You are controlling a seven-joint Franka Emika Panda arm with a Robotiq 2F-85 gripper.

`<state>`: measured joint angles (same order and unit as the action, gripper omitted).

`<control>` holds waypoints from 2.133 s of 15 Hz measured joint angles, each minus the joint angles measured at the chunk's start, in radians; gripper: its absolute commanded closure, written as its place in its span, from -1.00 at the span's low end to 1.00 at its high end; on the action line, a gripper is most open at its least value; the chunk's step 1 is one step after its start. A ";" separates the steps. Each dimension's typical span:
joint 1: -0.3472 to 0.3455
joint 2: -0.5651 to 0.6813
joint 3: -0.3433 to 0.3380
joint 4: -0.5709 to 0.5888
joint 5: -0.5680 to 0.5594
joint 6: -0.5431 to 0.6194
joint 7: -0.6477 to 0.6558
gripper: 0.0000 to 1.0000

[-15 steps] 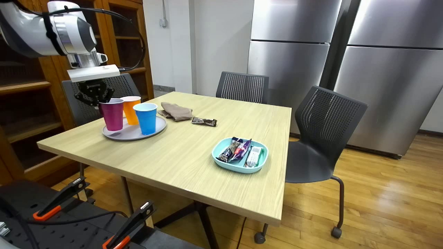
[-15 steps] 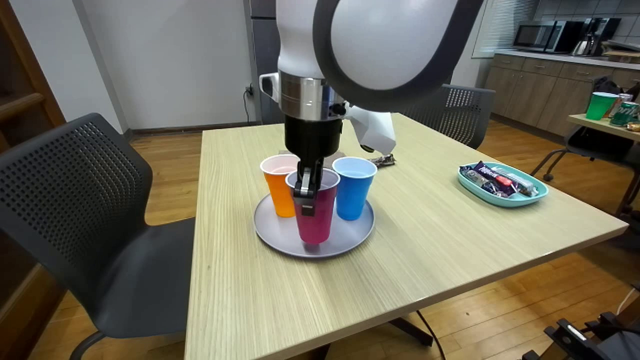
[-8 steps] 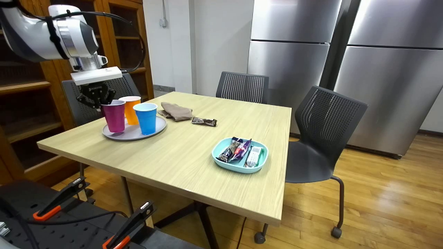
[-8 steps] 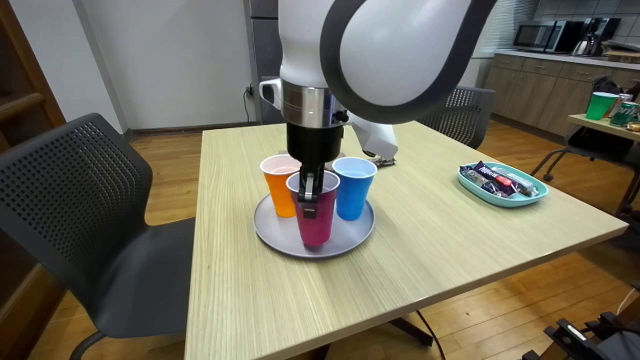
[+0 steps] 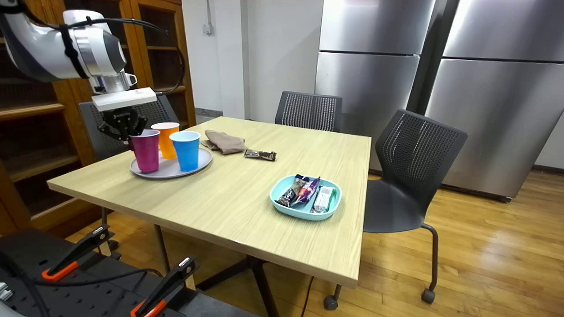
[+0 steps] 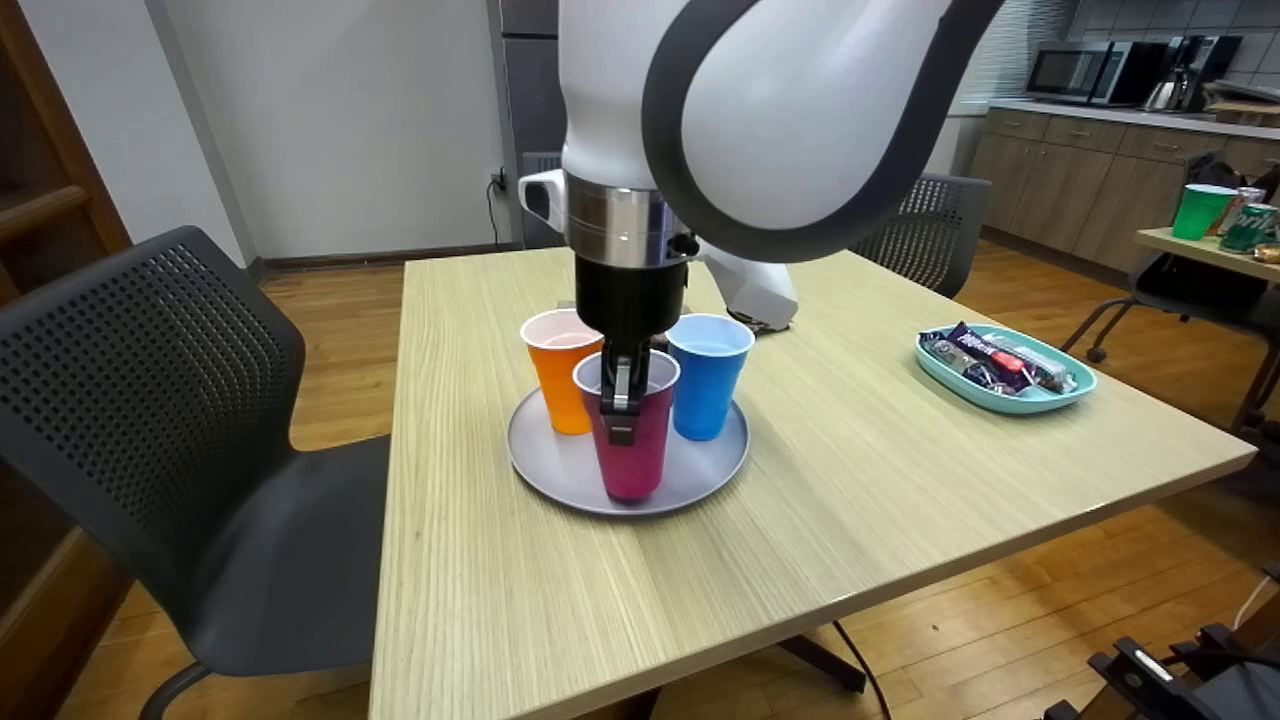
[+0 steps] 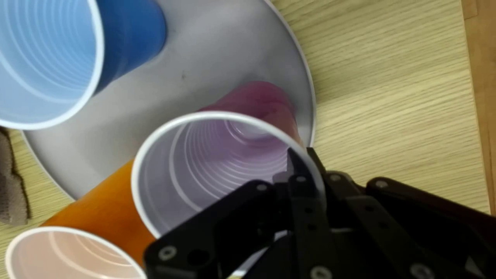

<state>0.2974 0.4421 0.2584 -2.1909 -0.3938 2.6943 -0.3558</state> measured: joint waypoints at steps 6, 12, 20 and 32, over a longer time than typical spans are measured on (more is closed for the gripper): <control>0.000 0.008 -0.002 0.000 0.000 0.001 -0.021 -0.12; 0.000 0.000 -0.002 0.000 0.000 0.023 -0.024 -0.98; -0.019 -0.063 0.031 -0.012 0.041 0.030 -0.052 -1.00; -0.102 -0.202 -0.042 -0.043 0.114 0.029 -0.034 -1.00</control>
<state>0.1955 0.2405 0.2159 -2.2338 -0.2799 2.7232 -0.3898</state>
